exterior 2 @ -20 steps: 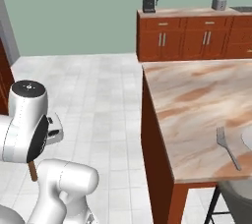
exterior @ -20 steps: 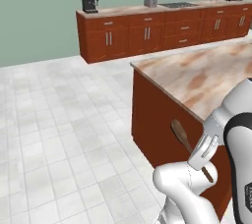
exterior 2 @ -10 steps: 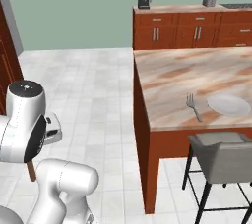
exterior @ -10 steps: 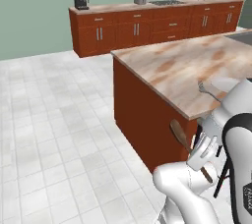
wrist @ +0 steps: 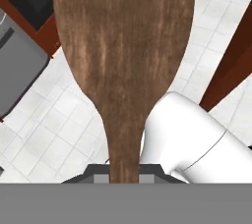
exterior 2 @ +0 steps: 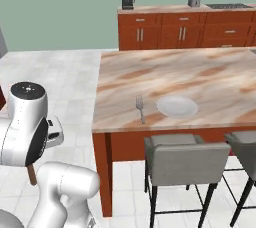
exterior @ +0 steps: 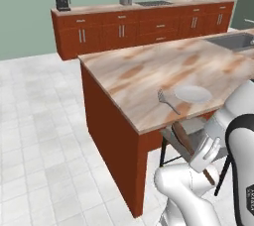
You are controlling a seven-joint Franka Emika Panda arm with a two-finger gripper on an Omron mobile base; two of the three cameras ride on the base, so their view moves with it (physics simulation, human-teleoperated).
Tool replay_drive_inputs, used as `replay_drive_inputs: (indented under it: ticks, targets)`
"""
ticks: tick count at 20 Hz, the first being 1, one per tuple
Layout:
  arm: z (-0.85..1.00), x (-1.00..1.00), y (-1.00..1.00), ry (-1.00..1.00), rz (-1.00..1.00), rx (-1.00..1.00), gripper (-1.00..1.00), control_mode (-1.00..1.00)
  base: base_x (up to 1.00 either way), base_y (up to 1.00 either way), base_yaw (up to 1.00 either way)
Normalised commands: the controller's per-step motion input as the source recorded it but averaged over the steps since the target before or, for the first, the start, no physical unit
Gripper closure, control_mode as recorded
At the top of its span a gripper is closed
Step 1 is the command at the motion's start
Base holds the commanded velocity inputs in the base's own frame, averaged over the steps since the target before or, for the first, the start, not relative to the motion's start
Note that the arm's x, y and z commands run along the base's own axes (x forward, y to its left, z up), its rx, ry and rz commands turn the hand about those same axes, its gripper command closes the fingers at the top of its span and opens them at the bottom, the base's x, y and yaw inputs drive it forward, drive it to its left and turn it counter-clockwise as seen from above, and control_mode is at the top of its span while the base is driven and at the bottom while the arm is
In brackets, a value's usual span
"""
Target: Take the fork and place it on the left side of the plate. Then take the spoon and place it on the right side of the plate. Make sure they're directly next to the plate.
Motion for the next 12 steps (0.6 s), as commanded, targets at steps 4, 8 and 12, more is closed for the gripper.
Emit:
replay_drive_inputs:
  ticks: [4, 8, 12]
  targets:
    - [0.00, 0.00, 0.00, 0.00, 0.00, 0.00, 1.00, 1.00, 0.37, -1.00, 0.00]
    - [0.00, 0.00, 0.00, 0.00, 0.00, 0.00, 1.00, 1.00, 0.27, -1.00, 0.00]
    - [0.00, 0.00, 0.00, 0.00, 0.00, 0.00, 1.00, 1.00, 0.41, -1.00, 0.00]
